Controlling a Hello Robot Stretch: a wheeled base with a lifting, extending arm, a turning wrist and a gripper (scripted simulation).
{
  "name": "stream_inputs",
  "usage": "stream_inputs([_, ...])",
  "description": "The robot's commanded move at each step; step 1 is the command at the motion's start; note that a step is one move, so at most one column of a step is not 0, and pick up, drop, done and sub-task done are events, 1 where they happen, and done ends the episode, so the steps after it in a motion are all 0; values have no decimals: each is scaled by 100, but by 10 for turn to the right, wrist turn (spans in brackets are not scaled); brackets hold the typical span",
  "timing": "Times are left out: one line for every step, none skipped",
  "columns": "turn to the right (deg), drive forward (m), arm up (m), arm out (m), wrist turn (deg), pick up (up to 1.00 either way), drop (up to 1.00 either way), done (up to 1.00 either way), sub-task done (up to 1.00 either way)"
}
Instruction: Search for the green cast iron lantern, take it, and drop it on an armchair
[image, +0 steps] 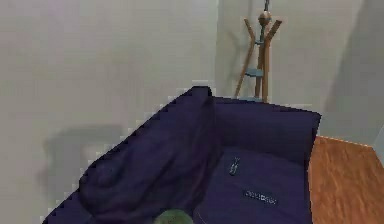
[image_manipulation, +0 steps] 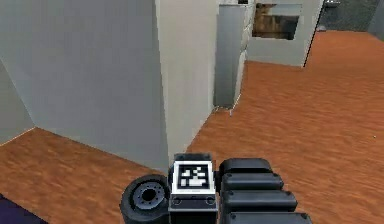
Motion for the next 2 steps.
stream_inputs([-450,0,0,0,0,0,0,0,0])
stream_inputs([0,0,0,48,0,0,0,0,0])
